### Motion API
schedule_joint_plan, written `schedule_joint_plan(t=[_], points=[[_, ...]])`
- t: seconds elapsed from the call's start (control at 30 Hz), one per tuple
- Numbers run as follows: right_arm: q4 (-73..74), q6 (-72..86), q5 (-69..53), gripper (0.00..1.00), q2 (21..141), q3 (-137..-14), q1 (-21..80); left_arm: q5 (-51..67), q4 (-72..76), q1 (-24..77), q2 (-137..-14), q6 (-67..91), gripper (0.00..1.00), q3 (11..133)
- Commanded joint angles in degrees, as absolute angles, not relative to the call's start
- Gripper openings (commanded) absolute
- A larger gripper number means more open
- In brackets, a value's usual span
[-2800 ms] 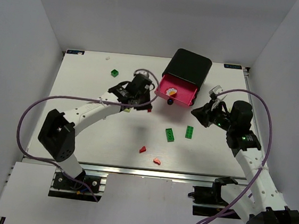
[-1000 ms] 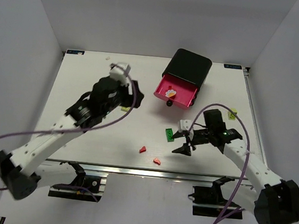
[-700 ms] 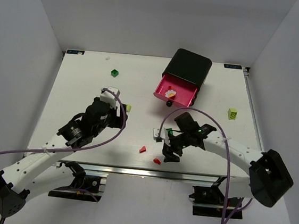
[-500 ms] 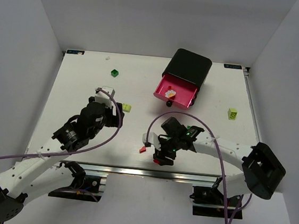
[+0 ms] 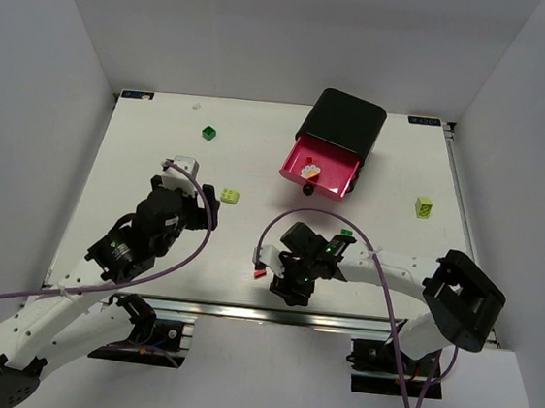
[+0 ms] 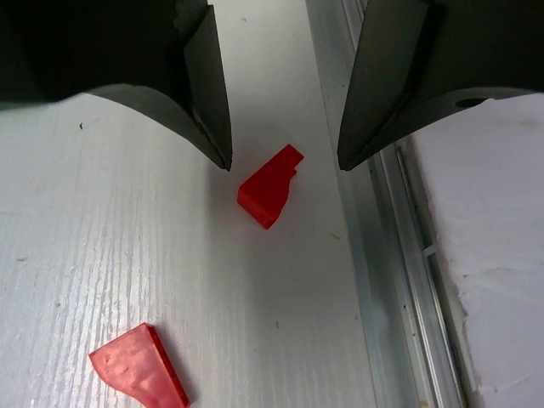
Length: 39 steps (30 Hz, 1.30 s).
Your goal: Sort the legos into containers by color
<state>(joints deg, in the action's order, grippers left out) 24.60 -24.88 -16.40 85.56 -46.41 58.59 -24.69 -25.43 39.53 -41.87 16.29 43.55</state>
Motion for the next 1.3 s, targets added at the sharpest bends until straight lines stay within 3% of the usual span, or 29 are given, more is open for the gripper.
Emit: schedule_joint_plan(t=[0.0,0.27,0.37,0.53,0.8,1.0,1.27], points=[[21.5,-21.4,-15.1,0.58,87.4,-47.9,59.3,-25.8,-25.2,39.5,-41.2,15.8,0.9,43.8],[20.1,-20.0,-11.9,0.44,89.7,-48.6,60.9,-26.5,-25.1,39.5,-40.3,15.8,0.9,43.6],[19.7,-20.0,-10.1,0.33,90.0,-48.5,61.3,-26.5,-25.0,39.5,-39.9,15.8,0.9,43.4],[19.9,-21.0,-6.6,0.0,90.3,-48.5,61.4,-25.5,-24.5,39.5,-39.2,15.6,0.9,43.1],[21.1,-25.2,-1.1,0.0,81.9,-51.4,58.5,-14.5,-22.2,39.5,-40.9,13.6,0.91,42.5],[23.5,-26.7,-0.3,0.0,75.1,-58.4,49.3,-7.0,-21.4,40.1,-45.6,13.1,0.92,42.8],[17.5,-26.6,7.6,0.0,77.0,-67.8,35.6,2.0,-26.6,40.1,-61.8,21.0,0.92,47.6]])
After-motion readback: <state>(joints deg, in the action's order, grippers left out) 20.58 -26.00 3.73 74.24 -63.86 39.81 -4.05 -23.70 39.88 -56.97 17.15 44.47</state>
